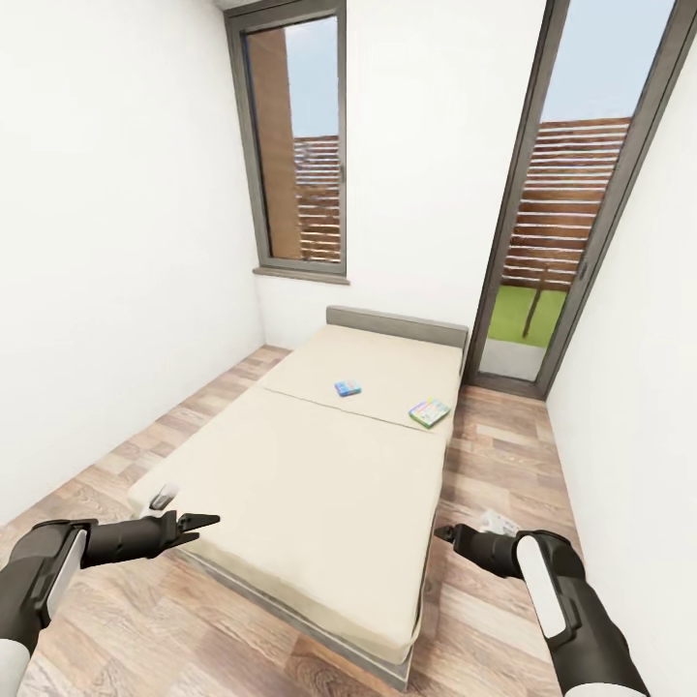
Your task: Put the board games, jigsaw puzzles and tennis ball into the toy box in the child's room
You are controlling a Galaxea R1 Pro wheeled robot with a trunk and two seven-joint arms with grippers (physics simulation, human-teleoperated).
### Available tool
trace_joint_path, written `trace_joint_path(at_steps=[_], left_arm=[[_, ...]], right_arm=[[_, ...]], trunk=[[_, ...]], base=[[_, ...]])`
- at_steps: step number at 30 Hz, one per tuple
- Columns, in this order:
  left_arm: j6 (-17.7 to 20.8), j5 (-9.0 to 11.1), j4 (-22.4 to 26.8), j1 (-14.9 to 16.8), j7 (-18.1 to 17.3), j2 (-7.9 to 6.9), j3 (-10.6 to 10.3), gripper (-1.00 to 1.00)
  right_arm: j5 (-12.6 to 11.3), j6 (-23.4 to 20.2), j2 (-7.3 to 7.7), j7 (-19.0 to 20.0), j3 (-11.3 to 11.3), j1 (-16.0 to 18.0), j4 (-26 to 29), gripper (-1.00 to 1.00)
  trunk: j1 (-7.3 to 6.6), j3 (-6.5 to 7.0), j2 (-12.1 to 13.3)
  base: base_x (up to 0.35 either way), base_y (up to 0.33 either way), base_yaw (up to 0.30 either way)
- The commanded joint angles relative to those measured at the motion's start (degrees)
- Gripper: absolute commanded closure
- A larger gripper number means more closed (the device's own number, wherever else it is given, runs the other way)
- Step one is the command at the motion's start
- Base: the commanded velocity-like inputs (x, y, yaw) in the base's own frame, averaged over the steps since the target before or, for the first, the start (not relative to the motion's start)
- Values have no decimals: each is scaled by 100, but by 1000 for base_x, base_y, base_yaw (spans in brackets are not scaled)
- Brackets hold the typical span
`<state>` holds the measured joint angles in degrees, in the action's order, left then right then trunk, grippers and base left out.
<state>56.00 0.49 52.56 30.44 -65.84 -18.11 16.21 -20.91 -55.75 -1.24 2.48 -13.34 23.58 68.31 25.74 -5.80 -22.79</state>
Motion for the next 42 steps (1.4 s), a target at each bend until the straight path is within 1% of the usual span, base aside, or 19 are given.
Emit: trace_joint_path(at_steps=[1,7,13,23,26,31,36,42], left_arm=[[52,6,0,5,-16,2,5,-100],[52,4,0,5,-9,14,-1,-100],[51,4,0,5,-8,11,4,-100],[51,4,0,5,-9,15,0,-100],[51,4,0,5,-8,17,-1,-100],[51,4,0,5,-8,15,2,-100],[51,4,-4,5,-8,17,3,-100],[51,4,0,5,-7,17,-2,-100]], right_arm=[[23,-30,-6,26,-18,6,2,-100],[40,-29,-18,25,-19,6,-9,-100],[45,-25,-23,25,-15,6,-11,-100],[51,-26,-48,24,-11,6,-11,-100],[52,-25,-43,21,67,6,-11,-100],[52,-16,-35,0,331,6,-24,-100],[47,65,-35,-8,408,6,-31,-100],[44,94,-34,-10,426,6,-37,-100]], trunk=[[4,-13,-13],[4,-12,-13],[4,-12,-13],[4,-12,-13],[4,-12,-13],[4,-12,-13],[4,-12,-13],[4,-12,-13]], base=[[11,-9,11],[4,-38,4],[1,-205,19],[0,-58,238],[0,-5,288],[0,-1,291],[0,0,292],[0,0,292]])
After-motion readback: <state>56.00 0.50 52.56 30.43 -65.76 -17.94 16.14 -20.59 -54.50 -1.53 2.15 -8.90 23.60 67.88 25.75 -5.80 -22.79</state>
